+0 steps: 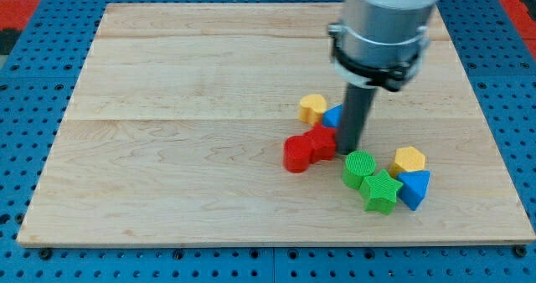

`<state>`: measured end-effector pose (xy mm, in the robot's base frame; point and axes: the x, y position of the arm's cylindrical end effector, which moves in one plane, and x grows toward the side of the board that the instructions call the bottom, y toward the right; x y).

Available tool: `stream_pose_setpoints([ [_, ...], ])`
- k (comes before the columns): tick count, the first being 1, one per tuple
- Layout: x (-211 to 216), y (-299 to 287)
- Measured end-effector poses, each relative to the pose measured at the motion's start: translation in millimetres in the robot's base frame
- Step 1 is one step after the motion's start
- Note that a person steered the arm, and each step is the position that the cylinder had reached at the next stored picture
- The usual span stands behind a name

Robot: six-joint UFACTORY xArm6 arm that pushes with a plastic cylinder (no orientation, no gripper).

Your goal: Separate the red blocks from the group of blocks

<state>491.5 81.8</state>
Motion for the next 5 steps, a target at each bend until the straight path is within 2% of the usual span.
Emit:
stream_pose_setpoints([
  [1,-4,-4],
  [2,29,-29],
  [3,34,-71],
  [4,11,-39],
  [5,-18,-57],
])
